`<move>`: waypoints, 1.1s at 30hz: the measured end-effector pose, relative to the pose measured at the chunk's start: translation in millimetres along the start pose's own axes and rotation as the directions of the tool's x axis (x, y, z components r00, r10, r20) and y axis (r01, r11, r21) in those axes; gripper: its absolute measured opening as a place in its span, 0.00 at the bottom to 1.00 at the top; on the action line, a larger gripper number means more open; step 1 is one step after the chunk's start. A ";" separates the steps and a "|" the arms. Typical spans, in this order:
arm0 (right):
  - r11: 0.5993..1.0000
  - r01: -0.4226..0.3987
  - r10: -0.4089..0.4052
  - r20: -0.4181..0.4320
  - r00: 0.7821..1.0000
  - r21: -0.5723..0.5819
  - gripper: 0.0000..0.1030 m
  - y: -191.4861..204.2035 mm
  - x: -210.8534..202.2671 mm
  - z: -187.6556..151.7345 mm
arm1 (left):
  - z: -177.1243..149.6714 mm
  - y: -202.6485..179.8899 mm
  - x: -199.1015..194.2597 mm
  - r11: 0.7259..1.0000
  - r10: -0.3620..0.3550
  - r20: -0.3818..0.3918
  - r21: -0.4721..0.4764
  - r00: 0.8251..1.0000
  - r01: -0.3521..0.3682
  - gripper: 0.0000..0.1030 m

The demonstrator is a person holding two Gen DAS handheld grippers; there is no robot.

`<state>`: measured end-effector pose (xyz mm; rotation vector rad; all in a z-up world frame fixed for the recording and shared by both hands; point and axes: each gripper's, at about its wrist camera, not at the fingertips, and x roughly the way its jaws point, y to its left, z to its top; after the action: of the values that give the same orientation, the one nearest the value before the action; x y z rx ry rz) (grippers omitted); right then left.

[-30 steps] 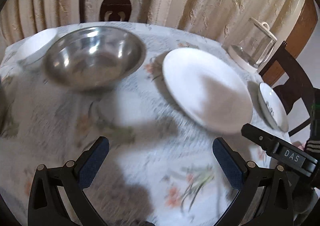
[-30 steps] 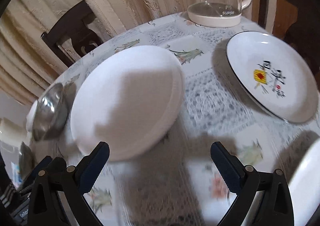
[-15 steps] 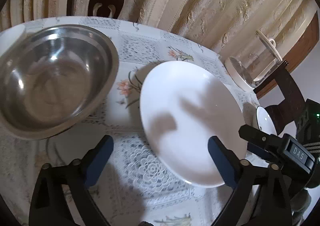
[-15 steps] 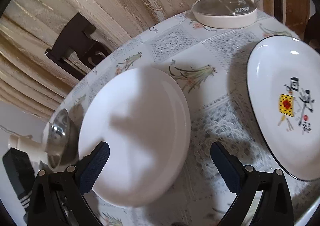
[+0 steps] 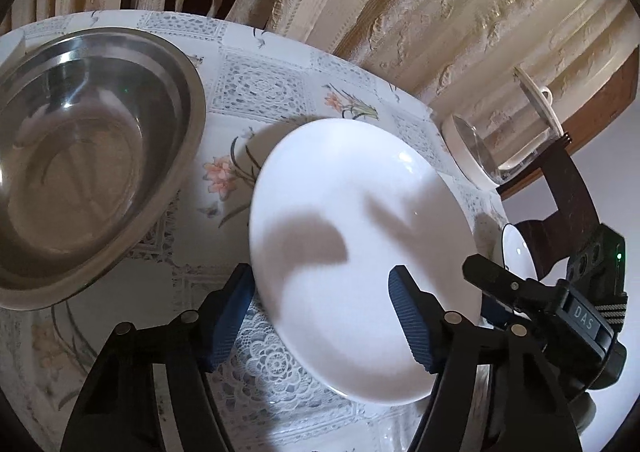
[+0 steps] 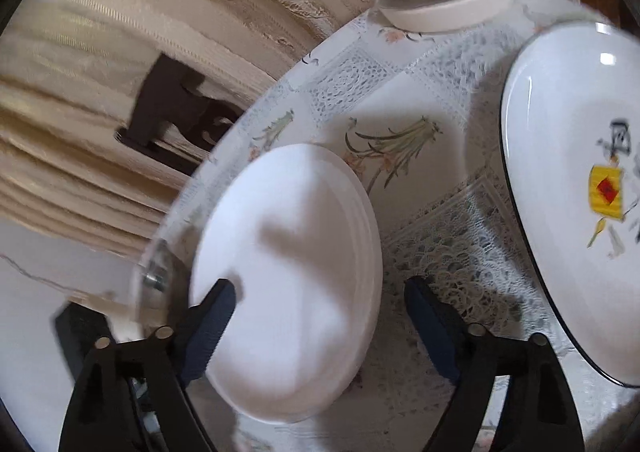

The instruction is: Organize plates and bowls

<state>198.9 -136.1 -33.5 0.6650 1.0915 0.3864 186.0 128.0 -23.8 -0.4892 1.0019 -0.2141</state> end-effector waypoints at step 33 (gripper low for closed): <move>0.984 0.078 -0.073 0.040 0.997 -0.161 0.28 15.5 -16.4 -31.5 | -9.1 -2.3 -25.0 0.992 0.076 0.069 0.094 0.995 -0.083 0.35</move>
<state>163.9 -124.7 -21.3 0.4824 1.0375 0.3930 165.2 133.1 -8.0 -0.3649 0.9408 -0.1735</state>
